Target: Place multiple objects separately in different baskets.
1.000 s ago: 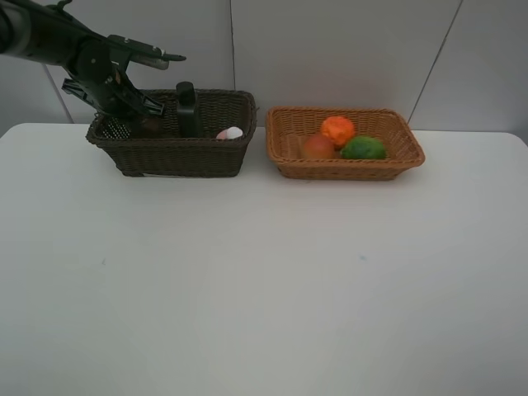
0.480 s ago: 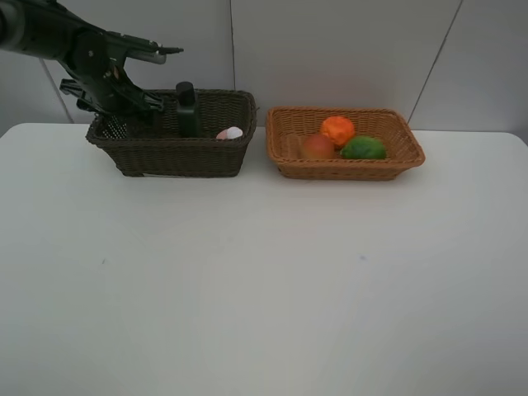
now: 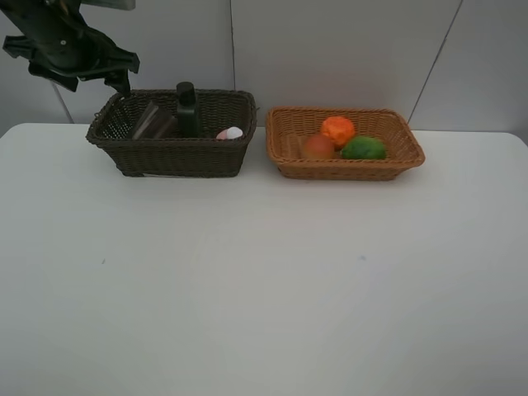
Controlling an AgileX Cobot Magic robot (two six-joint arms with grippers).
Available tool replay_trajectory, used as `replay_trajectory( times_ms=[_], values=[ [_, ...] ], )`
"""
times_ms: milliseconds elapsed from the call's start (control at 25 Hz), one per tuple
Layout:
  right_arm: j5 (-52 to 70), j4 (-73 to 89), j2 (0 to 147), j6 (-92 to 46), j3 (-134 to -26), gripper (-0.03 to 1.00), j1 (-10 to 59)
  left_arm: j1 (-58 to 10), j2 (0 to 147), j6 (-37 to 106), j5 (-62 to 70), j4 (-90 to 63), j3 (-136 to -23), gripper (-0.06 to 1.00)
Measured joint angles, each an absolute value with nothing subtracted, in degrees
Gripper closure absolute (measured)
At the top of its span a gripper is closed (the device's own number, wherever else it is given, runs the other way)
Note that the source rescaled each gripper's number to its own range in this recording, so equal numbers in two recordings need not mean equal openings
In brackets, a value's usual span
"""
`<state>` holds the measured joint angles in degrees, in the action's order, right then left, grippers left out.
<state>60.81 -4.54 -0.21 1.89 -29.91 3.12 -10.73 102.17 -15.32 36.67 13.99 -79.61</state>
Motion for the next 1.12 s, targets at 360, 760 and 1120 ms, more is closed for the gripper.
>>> replay_trajectory(
  times_ms=[360,760,1120],
  values=[
    [60.8,-4.5,-0.2,1.9,-29.9,0.01,3.1,-10.7,77.5,-11.9,43.3,9.7,-63.3,-0.02],
    [60.8,-4.5,-0.2,1.9,-29.9,0.01,3.1,-10.7,43.7,-11.8,53.6,5.9,-52.7,-0.02],
    [60.8,-4.5,-0.2,1.9,-29.9,0.01,3.1,-10.7,20.6,-10.9,63.2,5.9,-49.0,-0.02]
  ],
)
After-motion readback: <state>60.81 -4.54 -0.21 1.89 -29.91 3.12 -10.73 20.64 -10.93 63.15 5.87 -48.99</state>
